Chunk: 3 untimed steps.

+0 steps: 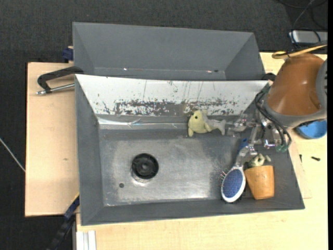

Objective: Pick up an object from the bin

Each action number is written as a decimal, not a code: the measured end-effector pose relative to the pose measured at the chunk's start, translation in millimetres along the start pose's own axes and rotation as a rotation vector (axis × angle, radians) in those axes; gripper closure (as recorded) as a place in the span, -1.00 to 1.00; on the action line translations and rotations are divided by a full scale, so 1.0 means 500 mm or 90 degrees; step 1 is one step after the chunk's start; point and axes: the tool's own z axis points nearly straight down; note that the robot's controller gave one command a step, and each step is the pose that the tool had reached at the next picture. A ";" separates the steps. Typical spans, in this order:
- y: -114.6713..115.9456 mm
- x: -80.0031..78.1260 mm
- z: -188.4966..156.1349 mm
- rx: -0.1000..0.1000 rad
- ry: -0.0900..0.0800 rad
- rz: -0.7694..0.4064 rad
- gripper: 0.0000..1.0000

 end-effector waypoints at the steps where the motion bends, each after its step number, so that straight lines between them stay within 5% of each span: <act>1: 0.014 -0.025 0.015 -0.009 0.005 -0.217 -1.00; 2: -0.014 0.008 0.037 0.005 0.005 -0.320 -1.00; 3: -0.009 0.006 0.036 0.003 0.003 -0.322 1.00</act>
Offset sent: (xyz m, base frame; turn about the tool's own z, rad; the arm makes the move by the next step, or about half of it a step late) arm 0.0256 -0.0164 -0.0190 -0.4956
